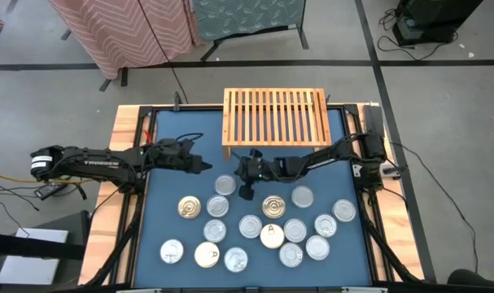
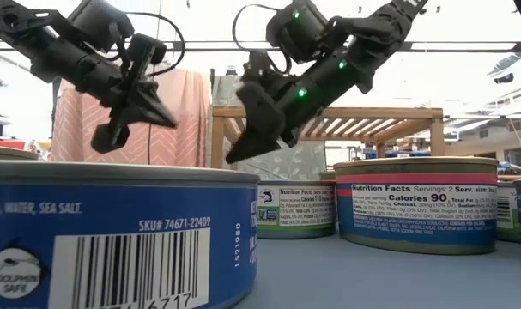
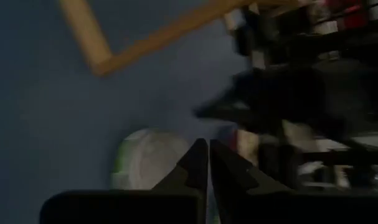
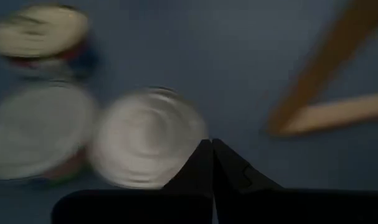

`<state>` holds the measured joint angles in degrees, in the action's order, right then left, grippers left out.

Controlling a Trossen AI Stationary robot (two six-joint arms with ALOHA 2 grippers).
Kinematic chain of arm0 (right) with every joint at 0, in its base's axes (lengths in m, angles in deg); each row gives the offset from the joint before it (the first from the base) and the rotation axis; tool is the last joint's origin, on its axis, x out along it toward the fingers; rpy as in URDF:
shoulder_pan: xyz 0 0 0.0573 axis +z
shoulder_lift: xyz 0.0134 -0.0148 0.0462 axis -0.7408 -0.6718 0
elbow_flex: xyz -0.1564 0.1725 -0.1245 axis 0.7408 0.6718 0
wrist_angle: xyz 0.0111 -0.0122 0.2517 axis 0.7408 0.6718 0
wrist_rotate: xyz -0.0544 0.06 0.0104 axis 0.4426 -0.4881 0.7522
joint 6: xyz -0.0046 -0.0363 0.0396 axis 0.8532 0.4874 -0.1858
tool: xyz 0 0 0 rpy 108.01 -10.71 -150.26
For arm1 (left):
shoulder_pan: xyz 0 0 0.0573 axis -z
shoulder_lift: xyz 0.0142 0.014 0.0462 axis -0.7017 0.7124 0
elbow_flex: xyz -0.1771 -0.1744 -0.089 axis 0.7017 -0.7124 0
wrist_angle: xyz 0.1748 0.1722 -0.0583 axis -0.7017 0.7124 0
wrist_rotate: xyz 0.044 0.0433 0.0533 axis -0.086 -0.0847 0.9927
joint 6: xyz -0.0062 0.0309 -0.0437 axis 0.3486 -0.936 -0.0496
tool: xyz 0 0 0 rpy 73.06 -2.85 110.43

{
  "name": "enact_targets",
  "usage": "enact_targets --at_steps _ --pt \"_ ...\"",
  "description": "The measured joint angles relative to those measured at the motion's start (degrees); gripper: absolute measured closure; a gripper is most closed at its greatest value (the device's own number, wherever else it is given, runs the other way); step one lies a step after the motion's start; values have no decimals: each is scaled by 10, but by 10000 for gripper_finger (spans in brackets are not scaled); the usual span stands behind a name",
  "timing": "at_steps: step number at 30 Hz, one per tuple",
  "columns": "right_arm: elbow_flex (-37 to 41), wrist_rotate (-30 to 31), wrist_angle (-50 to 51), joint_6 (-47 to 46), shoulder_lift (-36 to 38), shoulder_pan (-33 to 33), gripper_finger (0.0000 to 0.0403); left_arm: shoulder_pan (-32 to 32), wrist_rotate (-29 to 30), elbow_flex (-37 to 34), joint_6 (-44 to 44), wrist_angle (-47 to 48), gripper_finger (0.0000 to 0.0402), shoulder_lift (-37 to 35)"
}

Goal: Stack canned seafood by type on shelf
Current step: Put the green tuna can on the shelf

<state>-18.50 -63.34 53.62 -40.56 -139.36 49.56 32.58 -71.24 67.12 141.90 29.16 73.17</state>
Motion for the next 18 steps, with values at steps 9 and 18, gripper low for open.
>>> enact_targets --at_steps 9,18 --pt "0 -10 -37 -3 -30 18 403 0 3 0 -65 5 294 0" --pt "3 -5 -6 -2 -30 12 403 0 -3 0 -37 1 192 1"
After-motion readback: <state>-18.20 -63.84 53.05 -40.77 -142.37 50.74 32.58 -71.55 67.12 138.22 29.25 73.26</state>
